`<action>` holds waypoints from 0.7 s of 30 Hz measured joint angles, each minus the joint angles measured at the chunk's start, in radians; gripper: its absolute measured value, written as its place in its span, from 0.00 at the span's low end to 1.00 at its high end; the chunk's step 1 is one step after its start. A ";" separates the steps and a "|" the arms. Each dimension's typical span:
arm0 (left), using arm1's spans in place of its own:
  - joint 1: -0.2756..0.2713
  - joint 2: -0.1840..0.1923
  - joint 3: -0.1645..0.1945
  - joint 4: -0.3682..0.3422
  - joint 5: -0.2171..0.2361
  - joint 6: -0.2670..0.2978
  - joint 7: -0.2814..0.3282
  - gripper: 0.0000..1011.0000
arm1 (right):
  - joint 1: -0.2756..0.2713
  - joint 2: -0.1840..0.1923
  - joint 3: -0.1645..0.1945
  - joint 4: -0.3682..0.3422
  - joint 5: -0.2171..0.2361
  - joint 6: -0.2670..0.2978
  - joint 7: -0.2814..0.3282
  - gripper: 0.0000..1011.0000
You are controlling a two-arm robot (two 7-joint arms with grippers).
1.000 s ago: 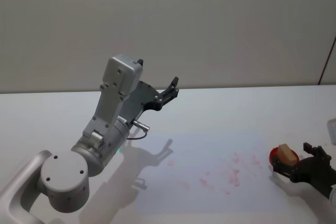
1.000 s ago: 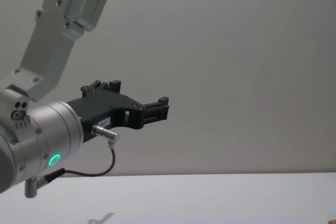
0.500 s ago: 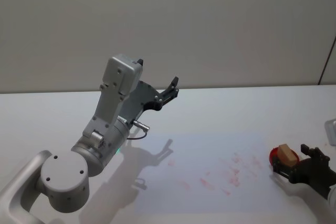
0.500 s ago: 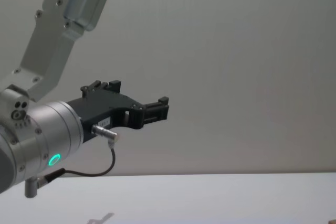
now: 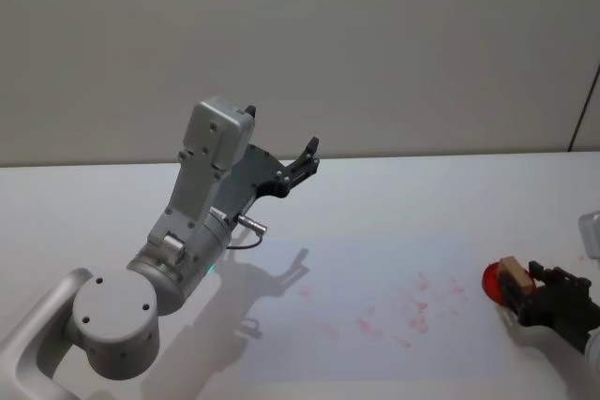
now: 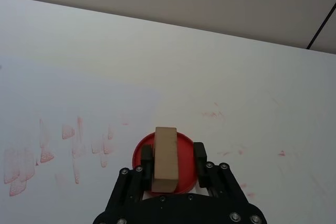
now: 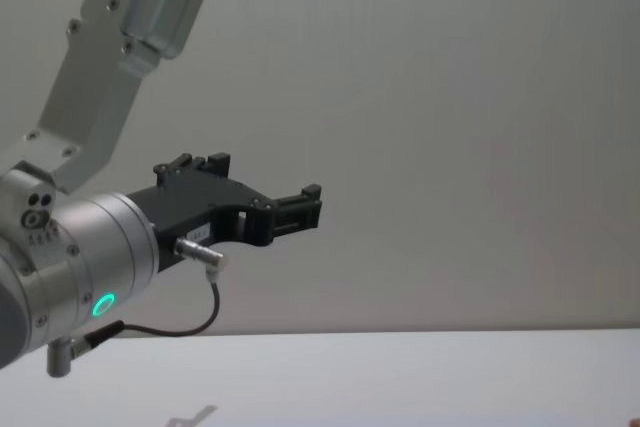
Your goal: Use the one hand to pick up the stamp and affix it onto the A4 paper.
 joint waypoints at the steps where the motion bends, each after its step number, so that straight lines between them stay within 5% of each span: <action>1: 0.000 0.000 0.000 0.000 0.000 0.000 0.000 0.99 | 0.001 -0.001 0.000 0.001 0.000 0.000 0.000 0.47; 9: 0.000 0.000 0.000 0.000 0.000 0.000 0.000 0.99 | 0.005 -0.004 0.003 0.004 0.000 0.004 -0.004 0.23; 21: 0.000 0.000 0.000 0.000 0.000 0.000 0.000 0.99 | 0.009 -0.007 0.006 0.006 0.005 0.005 -0.003 0.22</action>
